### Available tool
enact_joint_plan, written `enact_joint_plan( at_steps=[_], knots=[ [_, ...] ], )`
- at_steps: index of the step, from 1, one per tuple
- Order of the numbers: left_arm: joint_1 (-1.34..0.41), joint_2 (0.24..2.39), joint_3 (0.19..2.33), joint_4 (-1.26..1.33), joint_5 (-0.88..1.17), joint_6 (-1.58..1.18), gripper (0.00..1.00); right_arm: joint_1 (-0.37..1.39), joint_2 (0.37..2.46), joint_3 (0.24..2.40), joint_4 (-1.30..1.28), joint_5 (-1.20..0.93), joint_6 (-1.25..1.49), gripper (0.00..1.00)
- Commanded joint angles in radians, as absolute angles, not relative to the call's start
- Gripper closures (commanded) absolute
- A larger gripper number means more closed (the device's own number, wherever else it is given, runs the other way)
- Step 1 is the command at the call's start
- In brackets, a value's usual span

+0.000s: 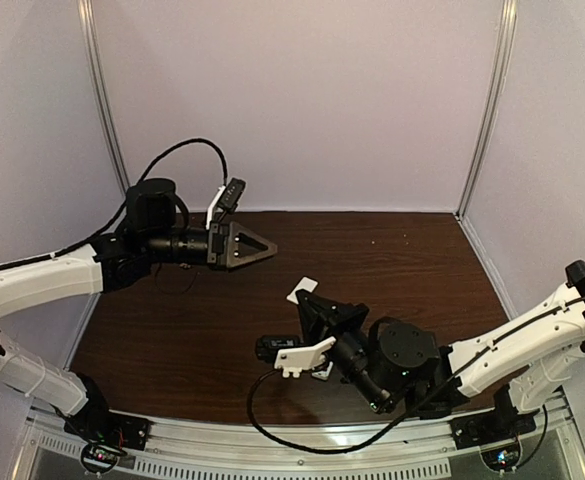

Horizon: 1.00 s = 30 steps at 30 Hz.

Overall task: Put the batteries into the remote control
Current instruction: Pass from the right arm to the left

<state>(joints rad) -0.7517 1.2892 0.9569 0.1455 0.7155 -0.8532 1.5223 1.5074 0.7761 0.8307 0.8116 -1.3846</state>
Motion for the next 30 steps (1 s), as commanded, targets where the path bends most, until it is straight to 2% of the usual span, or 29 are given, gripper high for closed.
enact_joint_plan(
  at_steps=[1,6,19,30],
  knots=[
    [-0.752,1.329,0.998,0.126,0.788,-0.87,0.54,1.537,1.531,0.761,0.928,0.849,-1.465,1.0],
    [-0.764,1.37,1.03,0.109,0.817,-0.87,0.58,1.542,1.551,0.764,0.938,0.845,-1.491,1.0],
    [-0.805,1.467,1.093,0.079,0.857,-0.901,0.57,1.548,1.568,0.771,0.924,0.856,-1.514,1.0],
    [-0.848,1.524,1.136,0.046,0.859,-0.897,0.63,1.547,1.574,0.772,0.936,0.862,-1.525,1.0]
  ],
)
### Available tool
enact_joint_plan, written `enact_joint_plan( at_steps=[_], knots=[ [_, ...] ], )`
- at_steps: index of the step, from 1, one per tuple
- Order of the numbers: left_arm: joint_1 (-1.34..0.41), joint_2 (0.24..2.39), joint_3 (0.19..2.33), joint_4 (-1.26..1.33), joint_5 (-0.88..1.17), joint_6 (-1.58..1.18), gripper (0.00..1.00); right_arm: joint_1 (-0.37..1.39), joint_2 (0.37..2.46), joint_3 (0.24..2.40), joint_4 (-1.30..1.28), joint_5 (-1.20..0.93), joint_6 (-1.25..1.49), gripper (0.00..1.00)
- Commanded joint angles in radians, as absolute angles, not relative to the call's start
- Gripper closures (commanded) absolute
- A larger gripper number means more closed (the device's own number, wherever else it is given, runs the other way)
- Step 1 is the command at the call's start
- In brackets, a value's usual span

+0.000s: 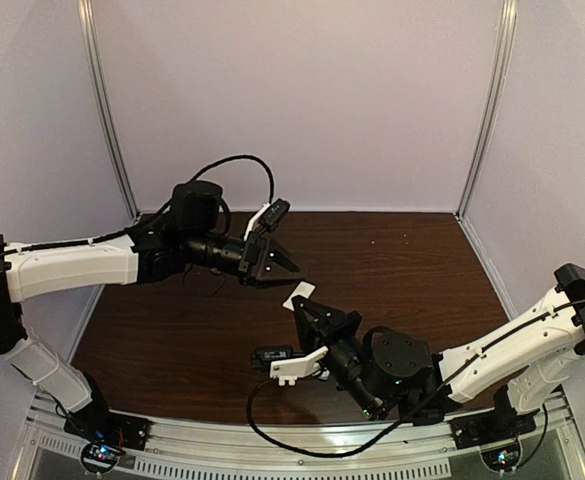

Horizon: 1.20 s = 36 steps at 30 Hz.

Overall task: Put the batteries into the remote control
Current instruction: Pass from the right arm to the left

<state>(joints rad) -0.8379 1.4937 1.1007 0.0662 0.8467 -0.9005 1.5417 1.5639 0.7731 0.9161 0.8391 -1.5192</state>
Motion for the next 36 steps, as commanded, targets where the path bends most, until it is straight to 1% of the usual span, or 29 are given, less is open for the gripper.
enact_joint_plan(
  at_steps=[1,6,10,14,16,20,22,23,24,25,26,30,31,34,36],
  knots=[
    [-0.848,1.526,1.138,0.04,0.856,-0.895,0.63,1.548,1.573,0.772,0.937,0.864,-1.527,1.0],
    [-0.848,1.524,1.143,0.006,0.831,-0.881,0.62,1.547,1.563,0.769,0.934,0.863,-1.525,1.0],
    [-0.848,1.516,1.143,0.018,0.844,-0.876,0.73,1.548,1.565,0.767,0.928,0.861,-1.522,1.0],
    [-0.851,1.52,1.142,0.057,0.893,-0.888,0.88,1.547,1.572,0.764,0.938,0.865,-1.529,1.0],
    [-0.851,1.522,1.143,0.065,0.907,-0.892,0.94,1.548,1.575,0.762,0.947,0.865,-1.538,1.0],
    [-0.851,1.529,1.144,0.086,0.931,-0.91,0.99,1.548,1.576,0.756,0.972,0.865,-1.555,1.0],
    [-0.851,1.531,1.143,0.097,0.938,-0.92,1.0,1.547,1.579,0.756,0.98,0.867,-1.561,0.99],
    [-0.851,1.532,1.143,0.099,0.94,-0.922,1.0,1.548,1.58,0.756,0.99,0.868,-1.564,0.97],
    [-0.851,1.532,1.143,0.104,0.941,-0.925,1.0,1.548,1.583,0.756,0.998,0.869,-1.57,0.92],
    [-0.851,1.531,1.144,0.109,0.944,-0.93,1.0,1.548,1.582,0.758,1.004,0.87,-1.572,0.89],
    [-0.851,1.532,1.144,0.114,0.947,-0.931,1.0,1.547,1.583,0.759,0.999,0.871,-1.569,0.84],
    [-0.845,1.53,1.149,0.13,0.954,-0.94,1.0,1.548,1.579,0.741,1.026,0.862,-1.582,0.51],
    [-0.843,1.529,1.149,0.136,0.955,-0.942,1.0,1.548,1.577,0.732,1.037,0.853,-1.59,0.45],
    [-0.824,1.527,1.152,0.151,0.959,-0.946,1.0,1.549,1.571,0.716,1.037,0.844,-1.582,0.33],
    [-0.804,1.524,1.153,0.162,0.958,-0.952,1.0,1.552,1.567,0.71,1.024,0.842,-1.569,0.28]
  ],
)
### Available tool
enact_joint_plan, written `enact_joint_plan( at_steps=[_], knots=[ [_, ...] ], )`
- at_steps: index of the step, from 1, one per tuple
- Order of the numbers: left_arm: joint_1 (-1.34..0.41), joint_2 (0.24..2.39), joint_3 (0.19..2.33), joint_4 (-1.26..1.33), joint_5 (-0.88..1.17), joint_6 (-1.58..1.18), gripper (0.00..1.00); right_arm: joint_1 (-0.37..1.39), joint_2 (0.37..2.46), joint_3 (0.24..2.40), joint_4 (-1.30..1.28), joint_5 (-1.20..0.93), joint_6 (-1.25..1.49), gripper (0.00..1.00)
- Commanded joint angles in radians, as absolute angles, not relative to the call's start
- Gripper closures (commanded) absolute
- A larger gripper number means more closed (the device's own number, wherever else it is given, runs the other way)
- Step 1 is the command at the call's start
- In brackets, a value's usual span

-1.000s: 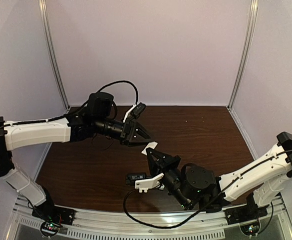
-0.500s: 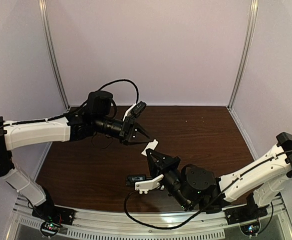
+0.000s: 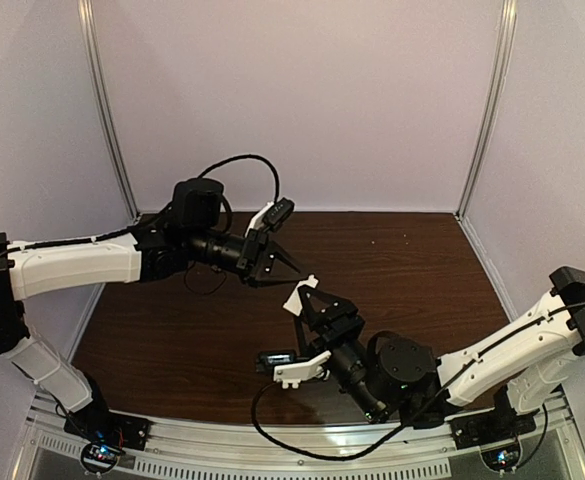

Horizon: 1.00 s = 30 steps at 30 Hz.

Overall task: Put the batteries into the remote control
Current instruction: Pass from the right arm to the left, then adjust the remote control without the battery cover at the center of the board.

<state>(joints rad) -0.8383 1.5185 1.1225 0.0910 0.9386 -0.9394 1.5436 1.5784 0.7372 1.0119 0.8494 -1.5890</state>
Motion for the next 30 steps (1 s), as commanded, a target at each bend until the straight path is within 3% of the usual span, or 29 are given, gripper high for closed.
enact_joint_plan(
  at_steps=[1,6,9,12,16,21,26,30],
  knots=[
    [-0.791,1.522,1.157,0.163,0.955,-0.952,1.0,1.555,1.562,0.706,1.018,0.843,-1.556,0.25],
    [-0.705,1.512,1.169,0.149,0.931,-0.922,1.0,1.561,1.521,0.728,0.849,0.879,-1.389,0.18],
    [-0.64,1.493,1.149,0.126,0.902,-0.891,1.0,1.547,1.443,0.784,0.487,0.873,-1.118,0.19],
    [-0.574,1.464,1.12,0.104,0.87,-0.851,1.0,1.477,1.381,0.862,0.066,0.717,-0.798,0.21],
    [-0.517,1.438,1.115,0.025,0.827,-0.774,1.0,1.364,1.395,0.916,-0.215,0.549,-0.608,0.26],
    [-0.478,1.438,1.098,0.013,0.821,-0.763,1.0,1.291,1.469,0.97,-0.437,0.391,-0.47,0.37],
    [-0.464,1.43,1.083,-0.025,0.801,-0.721,1.0,1.251,1.504,0.977,-0.518,0.27,-0.388,0.64],
    [-0.451,1.422,1.073,-0.027,0.799,-0.717,1.0,1.198,1.536,0.984,-0.533,0.165,-0.359,0.75]
  ],
)
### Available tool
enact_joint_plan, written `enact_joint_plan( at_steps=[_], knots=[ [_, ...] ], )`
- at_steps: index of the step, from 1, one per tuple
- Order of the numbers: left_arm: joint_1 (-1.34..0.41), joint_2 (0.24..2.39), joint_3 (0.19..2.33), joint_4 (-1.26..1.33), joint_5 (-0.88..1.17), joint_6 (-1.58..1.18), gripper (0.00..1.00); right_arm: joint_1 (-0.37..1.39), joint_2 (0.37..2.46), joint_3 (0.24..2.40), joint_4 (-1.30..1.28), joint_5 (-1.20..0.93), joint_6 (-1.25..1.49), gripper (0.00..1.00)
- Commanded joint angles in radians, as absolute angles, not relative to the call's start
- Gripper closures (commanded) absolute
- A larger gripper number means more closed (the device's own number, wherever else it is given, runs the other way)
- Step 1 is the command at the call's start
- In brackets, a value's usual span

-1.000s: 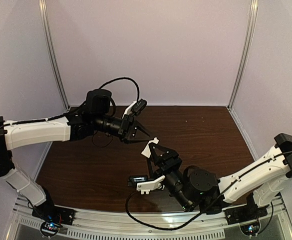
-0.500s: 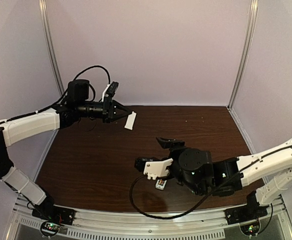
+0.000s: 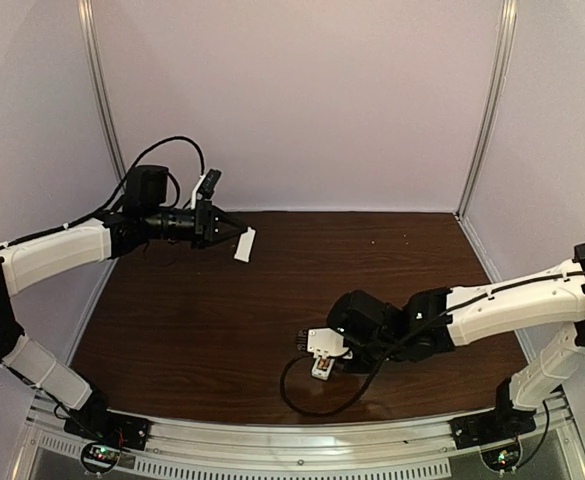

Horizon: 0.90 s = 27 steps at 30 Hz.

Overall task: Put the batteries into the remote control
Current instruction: Adjust the remote control without the battery cover at the center of the board.

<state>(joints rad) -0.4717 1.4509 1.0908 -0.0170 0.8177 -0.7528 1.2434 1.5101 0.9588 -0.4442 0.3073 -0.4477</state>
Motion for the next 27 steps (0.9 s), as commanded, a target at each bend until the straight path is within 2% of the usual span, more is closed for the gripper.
enact_joint_plan(
  at_steps=[1,7,15,27],
  knots=[
    [-0.448,1.42,1.072,-0.027,0.797,-0.716,1.0,1.186,1.556,0.99,-0.54,0.142,-0.354,0.77],
    [-0.433,1.406,1.07,-0.036,0.791,-0.71,1.0,1.137,1.66,1.008,-0.56,0.016,-0.323,0.84],
    [-0.418,1.407,1.041,-0.019,0.797,-0.695,1.0,1.112,1.738,1.035,-0.536,-0.043,-0.31,0.85],
    [-0.399,1.403,0.996,0.036,0.824,-0.698,1.0,1.106,1.838,1.107,-0.41,-0.006,-0.313,0.77]
  ],
)
